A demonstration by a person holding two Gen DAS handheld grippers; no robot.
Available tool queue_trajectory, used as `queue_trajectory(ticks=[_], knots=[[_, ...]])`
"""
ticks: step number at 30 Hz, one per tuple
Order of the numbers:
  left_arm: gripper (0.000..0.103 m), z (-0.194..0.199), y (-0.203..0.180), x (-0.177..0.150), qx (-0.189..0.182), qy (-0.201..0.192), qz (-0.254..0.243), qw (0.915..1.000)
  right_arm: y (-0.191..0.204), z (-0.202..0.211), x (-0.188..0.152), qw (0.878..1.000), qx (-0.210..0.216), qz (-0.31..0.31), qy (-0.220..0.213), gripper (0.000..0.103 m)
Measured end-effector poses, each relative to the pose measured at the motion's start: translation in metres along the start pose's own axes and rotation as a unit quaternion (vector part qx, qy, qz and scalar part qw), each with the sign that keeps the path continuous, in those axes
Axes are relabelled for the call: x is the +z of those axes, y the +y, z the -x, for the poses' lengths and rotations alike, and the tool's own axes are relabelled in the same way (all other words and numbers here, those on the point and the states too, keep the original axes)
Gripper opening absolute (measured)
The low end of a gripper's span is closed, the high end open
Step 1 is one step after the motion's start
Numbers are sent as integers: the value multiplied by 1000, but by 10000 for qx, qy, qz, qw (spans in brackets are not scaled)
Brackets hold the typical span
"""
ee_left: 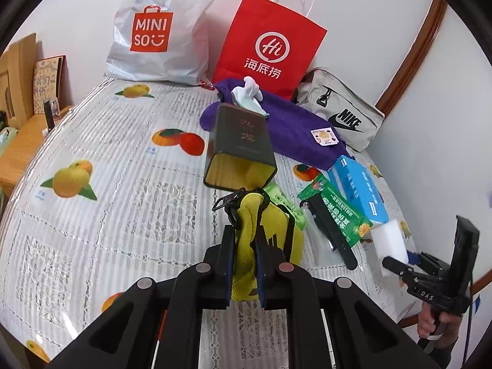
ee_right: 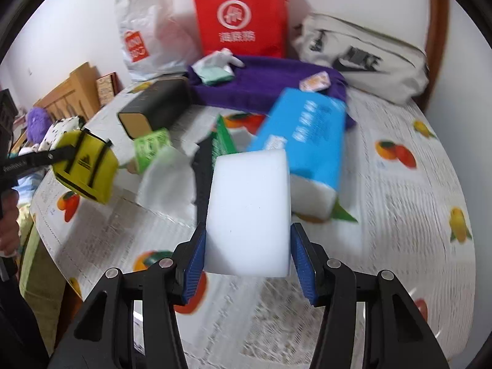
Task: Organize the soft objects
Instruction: 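Carry the pouch and the sponge over the purple towel with both tools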
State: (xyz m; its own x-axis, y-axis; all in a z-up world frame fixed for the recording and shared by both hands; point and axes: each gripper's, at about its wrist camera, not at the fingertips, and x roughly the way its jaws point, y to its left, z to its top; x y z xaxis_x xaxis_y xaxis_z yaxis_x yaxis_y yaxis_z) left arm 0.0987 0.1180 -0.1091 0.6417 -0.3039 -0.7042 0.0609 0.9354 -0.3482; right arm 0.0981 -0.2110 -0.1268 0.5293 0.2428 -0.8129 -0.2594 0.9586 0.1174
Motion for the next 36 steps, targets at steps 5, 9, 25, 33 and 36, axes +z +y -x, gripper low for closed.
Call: queue_trajectory(ticks=[5, 9, 25, 33, 36], knots=[[12, -5, -2, 8, 17, 62, 42, 10000, -18, -3, -7, 9996, -92, -226, 109, 52], [12, -9, -3, 16, 70, 105, 7, 9999, -25, -6, -10, 9994, -101, -273, 186, 52], [12, -45, 8, 11, 60, 718, 101, 9973, -27, -29, -14, 9977, -100, -412, 525, 52], [12, -28, -5, 37, -38, 494, -70, 9988, -28, -9, -1, 9979, 8, -423, 482, 52], [12, -25, -10, 47, -62, 433, -88, 9990, -27, 0, 4, 9985, 6, -332, 432, 52]])
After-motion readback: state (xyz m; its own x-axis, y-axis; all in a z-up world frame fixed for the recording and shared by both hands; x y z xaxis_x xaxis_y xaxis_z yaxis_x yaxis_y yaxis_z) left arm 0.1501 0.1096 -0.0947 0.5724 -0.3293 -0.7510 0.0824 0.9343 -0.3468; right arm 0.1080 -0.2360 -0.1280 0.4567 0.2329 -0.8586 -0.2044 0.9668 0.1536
